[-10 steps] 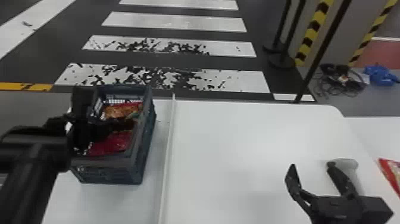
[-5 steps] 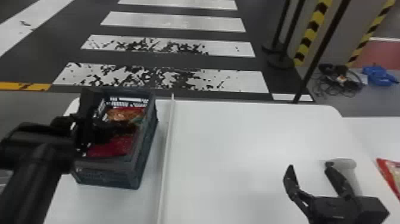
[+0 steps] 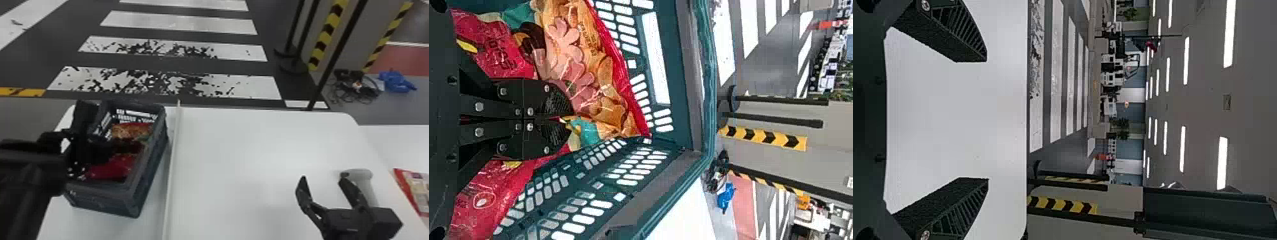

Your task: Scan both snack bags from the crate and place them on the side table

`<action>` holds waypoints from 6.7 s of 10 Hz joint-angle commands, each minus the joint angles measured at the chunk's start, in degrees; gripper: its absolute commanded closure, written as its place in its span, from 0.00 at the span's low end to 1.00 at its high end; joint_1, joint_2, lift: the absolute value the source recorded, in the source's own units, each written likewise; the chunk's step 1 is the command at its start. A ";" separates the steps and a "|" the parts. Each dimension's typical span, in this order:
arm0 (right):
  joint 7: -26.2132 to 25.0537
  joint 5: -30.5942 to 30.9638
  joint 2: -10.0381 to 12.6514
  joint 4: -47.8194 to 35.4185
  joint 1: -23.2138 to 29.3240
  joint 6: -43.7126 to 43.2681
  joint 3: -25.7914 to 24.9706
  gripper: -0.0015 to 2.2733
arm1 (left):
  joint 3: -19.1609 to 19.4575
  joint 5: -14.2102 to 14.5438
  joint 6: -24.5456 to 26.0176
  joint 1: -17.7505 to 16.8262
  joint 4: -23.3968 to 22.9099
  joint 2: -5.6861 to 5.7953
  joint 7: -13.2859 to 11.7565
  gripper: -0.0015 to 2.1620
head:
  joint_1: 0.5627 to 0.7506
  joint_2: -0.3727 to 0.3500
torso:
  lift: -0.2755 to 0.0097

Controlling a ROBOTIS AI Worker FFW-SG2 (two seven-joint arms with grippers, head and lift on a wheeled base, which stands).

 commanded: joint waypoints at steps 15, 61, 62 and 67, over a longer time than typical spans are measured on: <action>0.00 0.69 0.05 0.57 -1.07 2.29 0.08 0.03 | 12.51 24.59 18.47 0.24 -6.99 0.54 -3.83 0.99 | 0.70 0.43 | 0.62; 3.78 -12.58 0.05 -10.16 3.86 9.14 -5.28 0.03 | -23.44 24.59 -7.37 13.34 -28.87 -4.12 38.09 0.03 | 0.70 0.03 | 0.62; 5.54 -14.95 0.05 -10.95 3.33 13.18 -6.33 0.03 | -21.15 25.03 -7.37 15.01 -30.72 -2.09 39.06 0.04 | 0.70 0.03 | 0.62; 12.75 -25.59 0.05 -14.55 -0.98 36.91 -12.22 0.03 | -15.26 26.08 -18.97 21.77 -35.03 3.09 44.95 0.04 | 0.70 0.20 | 0.62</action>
